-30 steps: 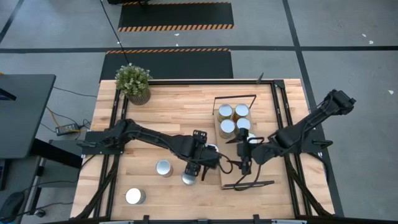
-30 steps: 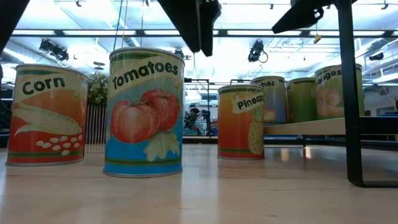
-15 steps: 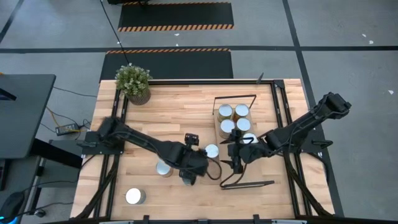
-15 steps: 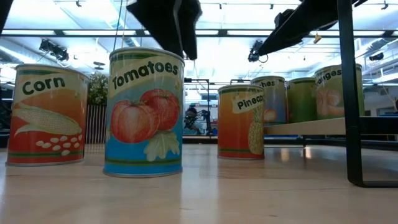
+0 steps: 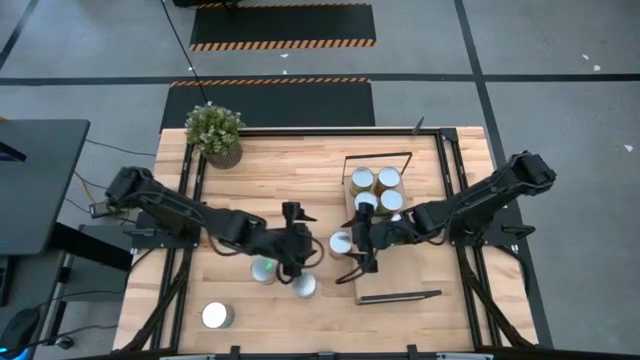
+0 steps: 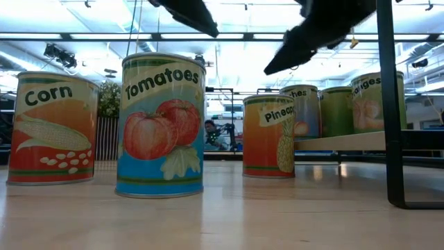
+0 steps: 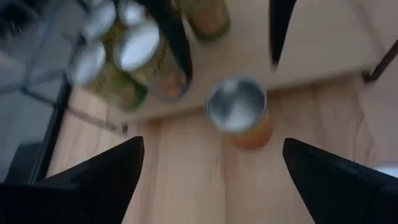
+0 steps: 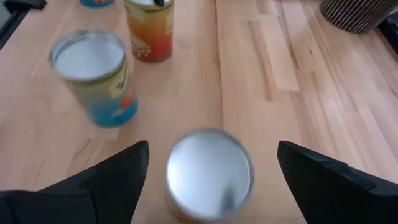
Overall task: Pick and place cans onto a shelf
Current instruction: Put the canned pineapple on the shelf
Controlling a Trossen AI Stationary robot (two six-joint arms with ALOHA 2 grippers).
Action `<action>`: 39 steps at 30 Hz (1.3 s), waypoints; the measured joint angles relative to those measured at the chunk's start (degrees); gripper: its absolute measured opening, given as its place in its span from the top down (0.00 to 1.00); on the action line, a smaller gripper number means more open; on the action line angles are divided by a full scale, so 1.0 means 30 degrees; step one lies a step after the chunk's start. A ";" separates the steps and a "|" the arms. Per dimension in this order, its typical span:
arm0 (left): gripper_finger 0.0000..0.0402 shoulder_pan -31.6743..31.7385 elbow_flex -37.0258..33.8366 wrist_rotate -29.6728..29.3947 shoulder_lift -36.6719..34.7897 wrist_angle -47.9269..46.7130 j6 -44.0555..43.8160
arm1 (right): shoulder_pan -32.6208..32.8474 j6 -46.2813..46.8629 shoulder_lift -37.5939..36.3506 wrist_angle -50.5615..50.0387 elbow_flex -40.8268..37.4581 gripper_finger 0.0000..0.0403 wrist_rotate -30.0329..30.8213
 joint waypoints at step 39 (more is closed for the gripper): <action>0.03 -0.0218 -1.4354 -0.0224 -1.2011 1.6445 0.3897 | -0.1374 0.1663 0.7744 -1.0529 0.8992 0.11 -0.1164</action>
